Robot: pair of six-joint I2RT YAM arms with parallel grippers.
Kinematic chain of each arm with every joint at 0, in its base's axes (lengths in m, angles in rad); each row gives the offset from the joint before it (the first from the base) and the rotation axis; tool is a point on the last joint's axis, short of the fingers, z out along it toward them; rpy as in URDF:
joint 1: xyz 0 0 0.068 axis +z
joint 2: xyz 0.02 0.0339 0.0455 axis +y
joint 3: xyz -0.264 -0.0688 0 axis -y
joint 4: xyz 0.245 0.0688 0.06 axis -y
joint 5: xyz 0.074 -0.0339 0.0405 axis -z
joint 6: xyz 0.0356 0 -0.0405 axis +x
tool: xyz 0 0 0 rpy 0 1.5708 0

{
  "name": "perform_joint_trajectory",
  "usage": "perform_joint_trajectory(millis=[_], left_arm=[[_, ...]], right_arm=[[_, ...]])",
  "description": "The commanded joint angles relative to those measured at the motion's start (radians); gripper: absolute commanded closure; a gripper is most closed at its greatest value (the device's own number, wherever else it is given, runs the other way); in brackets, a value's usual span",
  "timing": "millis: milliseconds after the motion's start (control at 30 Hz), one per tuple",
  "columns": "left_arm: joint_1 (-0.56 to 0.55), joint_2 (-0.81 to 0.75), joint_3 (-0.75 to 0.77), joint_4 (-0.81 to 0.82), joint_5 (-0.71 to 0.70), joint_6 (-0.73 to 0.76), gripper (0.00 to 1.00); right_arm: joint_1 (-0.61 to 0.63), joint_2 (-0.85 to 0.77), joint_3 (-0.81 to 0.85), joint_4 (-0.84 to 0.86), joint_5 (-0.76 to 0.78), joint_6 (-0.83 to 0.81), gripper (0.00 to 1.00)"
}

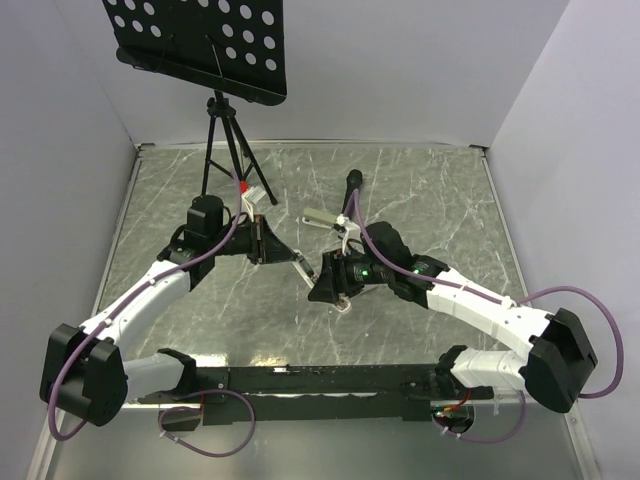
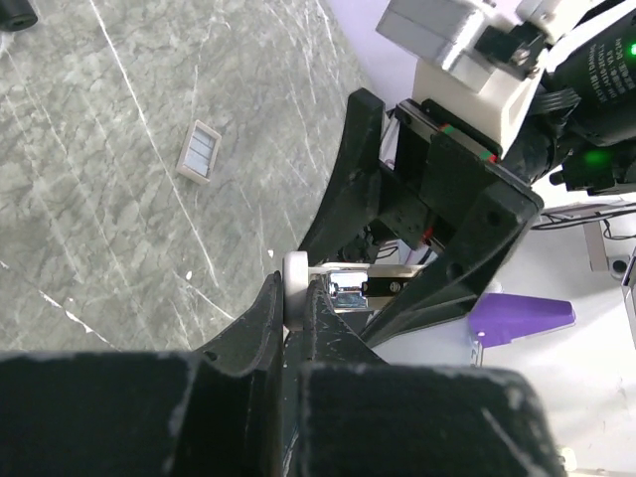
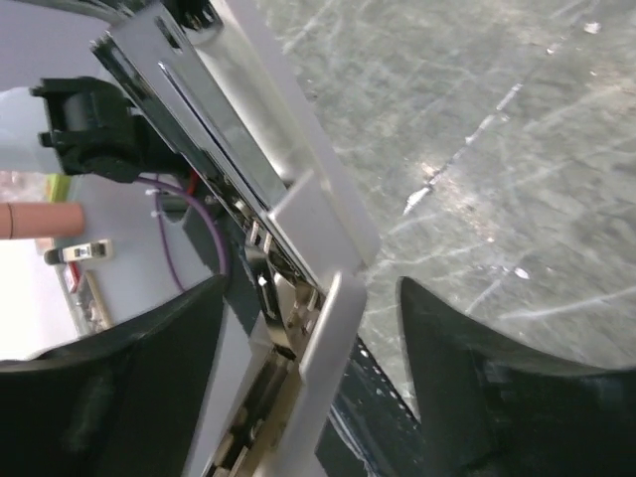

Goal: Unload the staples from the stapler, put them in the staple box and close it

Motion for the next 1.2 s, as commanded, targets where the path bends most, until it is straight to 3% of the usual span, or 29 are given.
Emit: perform_joint_trajectory(millis=[0, 200, 233, 333, 467, 567, 633, 833, 900, 1067, 1167], left_arm=[[-0.004, -0.029, 0.002, 0.072, 0.037, -0.011, 0.99], [-0.003, -0.029, 0.011, 0.066, 0.029, -0.008, 0.99], [-0.004, -0.026, 0.014, 0.054, 0.029, -0.005, 0.99], [-0.004, -0.018, 0.032, 0.016, 0.009, 0.011, 0.96], [-0.003, -0.017, 0.048, 0.0, -0.022, 0.02, 0.64], [-0.003, -0.02, 0.042, 0.0, -0.032, -0.001, 0.5], [-0.004, -0.02, 0.031, 0.005, -0.028, -0.02, 0.48], [-0.003, -0.026, 0.075, -0.119, -0.144, 0.041, 0.44], [-0.004, -0.033, 0.083, -0.183, -0.225, 0.063, 0.44], [-0.003, -0.112, 0.06, -0.309, -0.457, 0.09, 0.45], [-0.003, -0.21, 0.029, -0.328, -0.502, 0.097, 0.45]], right_arm=[[-0.01, -0.006, 0.026, 0.099, -0.032, 0.007, 0.34], [-0.033, -0.013, -0.017, 0.152, -0.047, 0.035, 0.54], [-0.037, -0.015, -0.027, 0.164, -0.049, 0.039, 0.62], [-0.051, -0.029, -0.036, 0.169, -0.038, 0.049, 0.73], [-0.057, -0.047, -0.036, 0.118, 0.02, 0.044, 0.78], [-0.057, -0.037, -0.024, 0.036, 0.1, 0.019, 0.82], [-0.059, -0.027, -0.013, -0.012, 0.153, -0.004, 0.84], [-0.057, -0.029, -0.001, -0.166, 0.429, -0.047, 0.85], [-0.057, -0.017, 0.024, -0.25, 0.596, -0.04, 0.85], [-0.056, 0.083, 0.099, -0.432, 0.963, 0.013, 0.85], [-0.054, 0.176, 0.168, -0.589, 1.107, 0.087, 0.85]])
